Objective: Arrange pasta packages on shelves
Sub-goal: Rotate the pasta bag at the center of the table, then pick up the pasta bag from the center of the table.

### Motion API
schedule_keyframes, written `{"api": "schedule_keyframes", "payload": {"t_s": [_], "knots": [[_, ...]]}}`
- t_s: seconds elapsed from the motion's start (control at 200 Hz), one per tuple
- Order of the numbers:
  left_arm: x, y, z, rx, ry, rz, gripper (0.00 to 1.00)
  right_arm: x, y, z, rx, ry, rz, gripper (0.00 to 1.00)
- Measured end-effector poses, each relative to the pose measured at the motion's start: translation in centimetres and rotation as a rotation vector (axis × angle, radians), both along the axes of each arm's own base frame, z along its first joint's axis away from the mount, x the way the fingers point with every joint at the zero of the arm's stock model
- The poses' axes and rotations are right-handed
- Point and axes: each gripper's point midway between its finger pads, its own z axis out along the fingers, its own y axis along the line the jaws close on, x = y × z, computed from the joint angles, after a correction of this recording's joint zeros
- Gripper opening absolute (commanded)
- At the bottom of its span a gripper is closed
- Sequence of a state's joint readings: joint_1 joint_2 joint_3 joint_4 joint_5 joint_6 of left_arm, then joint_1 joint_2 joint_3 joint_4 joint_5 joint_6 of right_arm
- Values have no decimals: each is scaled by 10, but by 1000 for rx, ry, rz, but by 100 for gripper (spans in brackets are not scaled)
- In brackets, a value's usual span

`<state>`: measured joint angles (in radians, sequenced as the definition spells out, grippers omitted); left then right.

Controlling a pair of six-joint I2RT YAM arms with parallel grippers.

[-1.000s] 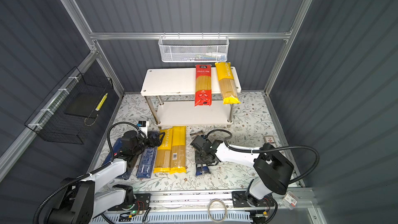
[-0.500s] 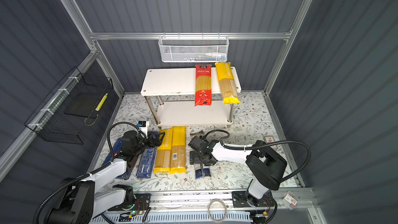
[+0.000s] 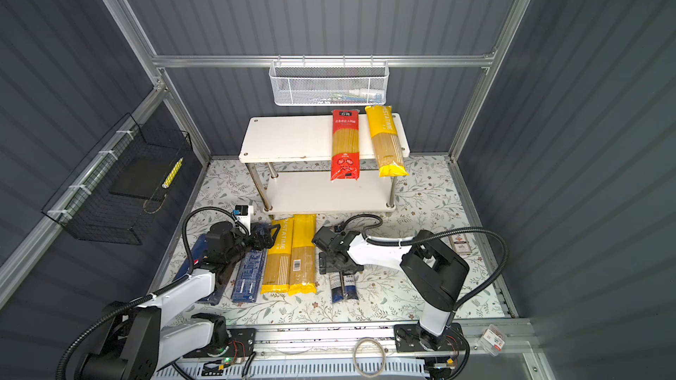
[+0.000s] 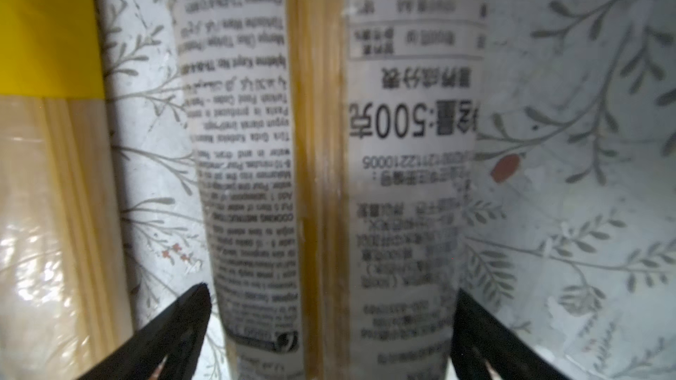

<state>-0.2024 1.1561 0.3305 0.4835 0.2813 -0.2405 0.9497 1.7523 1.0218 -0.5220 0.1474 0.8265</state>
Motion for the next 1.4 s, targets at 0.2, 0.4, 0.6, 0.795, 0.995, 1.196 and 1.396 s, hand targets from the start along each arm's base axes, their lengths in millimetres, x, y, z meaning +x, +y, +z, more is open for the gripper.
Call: {"api": "schedule_keyframes", "payload": {"t_s": [0.2,0.4,0.6,0.795,0.995,1.196,1.396], "knots": [[0,0,0,0,0,0,99,3,-6,-3,-54,0,-7,99],[0,0,0,0,0,0,99,2,-7,-3,-60,3,-10,99],[0,0,0,0,0,0,100,4,-1,-4,-60,15,-8,98],[0,0,0,0,0,0,100,5,-1,-4,-51,4,-2,85],[0,0,0,0,0,0,100,3,-4,-3,-40,-15,7,69],[0,0,0,0,0,0,100,3,-4,-3,-27,-19,10,54],[0,0,0,0,0,0,99,0,-2,0,28,-24,16,46]]}}
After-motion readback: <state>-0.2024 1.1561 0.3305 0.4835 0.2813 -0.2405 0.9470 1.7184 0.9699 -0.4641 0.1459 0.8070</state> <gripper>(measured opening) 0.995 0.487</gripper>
